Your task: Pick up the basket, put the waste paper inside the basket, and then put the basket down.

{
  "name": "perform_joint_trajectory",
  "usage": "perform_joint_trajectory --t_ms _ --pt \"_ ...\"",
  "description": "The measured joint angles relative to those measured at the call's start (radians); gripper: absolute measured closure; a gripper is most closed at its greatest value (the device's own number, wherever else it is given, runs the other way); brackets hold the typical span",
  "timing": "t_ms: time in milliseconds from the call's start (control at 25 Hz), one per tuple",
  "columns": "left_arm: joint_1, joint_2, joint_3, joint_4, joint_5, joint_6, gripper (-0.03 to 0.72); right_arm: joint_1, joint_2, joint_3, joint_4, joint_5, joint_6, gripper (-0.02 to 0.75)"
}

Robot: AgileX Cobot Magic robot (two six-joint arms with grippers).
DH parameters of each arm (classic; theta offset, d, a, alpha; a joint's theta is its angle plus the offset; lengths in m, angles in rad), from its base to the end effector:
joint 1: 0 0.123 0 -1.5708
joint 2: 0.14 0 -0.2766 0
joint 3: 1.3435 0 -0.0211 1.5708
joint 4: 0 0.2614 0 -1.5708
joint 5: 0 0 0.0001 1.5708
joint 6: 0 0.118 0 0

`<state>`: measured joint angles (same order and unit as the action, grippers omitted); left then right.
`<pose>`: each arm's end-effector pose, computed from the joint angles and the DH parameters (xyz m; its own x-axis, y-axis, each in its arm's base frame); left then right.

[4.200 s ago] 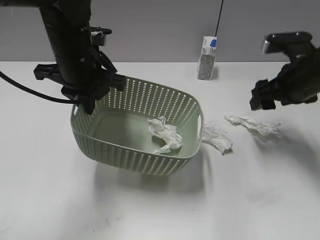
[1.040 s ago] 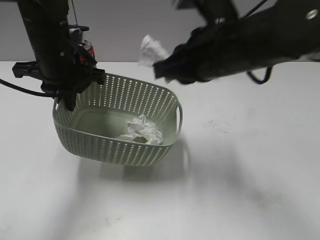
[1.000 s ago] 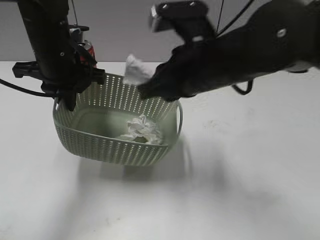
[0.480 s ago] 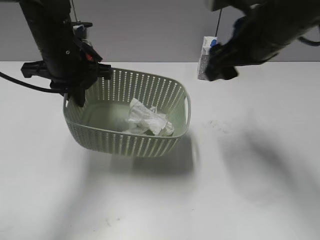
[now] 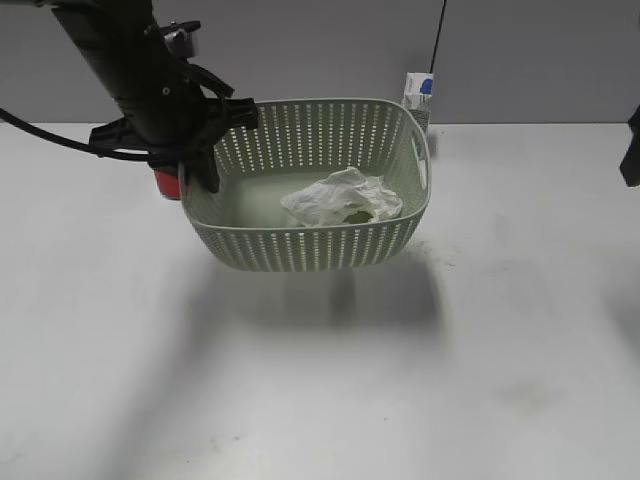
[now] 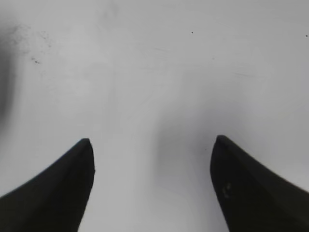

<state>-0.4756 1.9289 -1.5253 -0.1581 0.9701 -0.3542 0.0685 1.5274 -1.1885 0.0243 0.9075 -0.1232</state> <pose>0.3668 -0.2062 0.1926 -0.9785 0.0248 -0.2050 0.0738 0.9691 -0.2353 0.3313 0.0250 0.2455 -0.9007 -0.1701 -0.3998 -0.1744 0.9843 -0.0258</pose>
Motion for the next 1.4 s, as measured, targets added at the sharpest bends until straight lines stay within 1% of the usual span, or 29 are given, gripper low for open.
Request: perform_joint_trajectory --t_ms 200,360,440,560,640,680,720,840,880,960,1080,1160,1280,1400 --pt "0.000 0.020 0.000 -0.048 -0.060 0.037 0.634 -0.001 -0.234 0.113 0.029 0.002 -0.002 0.175" --pt "0.000 0.061 0.000 -0.061 -0.100 0.068 0.633 -0.001 -0.467 0.239 0.029 0.002 -0.002 0.175" --pt "0.001 0.093 0.000 -0.061 -0.108 0.076 0.617 -0.001 -0.591 0.303 0.029 0.002 -0.002 0.175" --pt "0.004 0.132 0.000 -0.060 -0.114 0.093 0.560 -0.001 -0.751 0.394 0.032 0.003 -0.003 0.175" --pt "0.006 0.150 0.000 -0.059 -0.117 0.098 0.501 -0.001 -0.849 0.450 0.035 0.003 -0.003 0.175" --pt "0.007 0.156 0.000 -0.059 -0.120 0.098 0.449 -0.001 -0.902 0.473 0.036 0.003 -0.003 0.175" --pt "0.007 0.160 0.000 -0.061 -0.122 0.098 0.379 -0.001 -0.944 0.501 0.036 0.003 -0.003 0.175" --pt "0.007 0.165 -0.002 -0.065 -0.119 0.098 0.135 -0.001 -1.094 0.582 0.036 0.005 -0.002 0.175" --pt "0.008 0.167 -0.005 -0.065 -0.108 0.099 0.078 -0.001 -1.135 0.609 0.036 0.011 -0.002 0.175" --pt "0.013 0.167 -0.016 -0.057 -0.069 0.102 0.029 -0.001 -1.226 0.656 0.037 0.029 -0.002 0.175" --pt "0.029 0.167 -0.050 -0.047 0.025 0.124 0.023 -0.001 -1.341 0.724 0.037 0.074 -0.002 0.175" --pt "0.044 0.167 -0.081 -0.034 0.092 0.139 0.023 -0.001 -1.405 0.742 0.037 0.089 -0.002 0.176" --pt "0.069 0.149 -0.116 0.013 0.186 0.158 0.026 -0.001 -1.482 0.744 0.037 0.087 -0.002 0.176" --pt "0.088 0.108 -0.127 0.087 0.230 0.173 0.033 -0.001 -1.527 0.763 0.037 0.061 -0.002 0.176"
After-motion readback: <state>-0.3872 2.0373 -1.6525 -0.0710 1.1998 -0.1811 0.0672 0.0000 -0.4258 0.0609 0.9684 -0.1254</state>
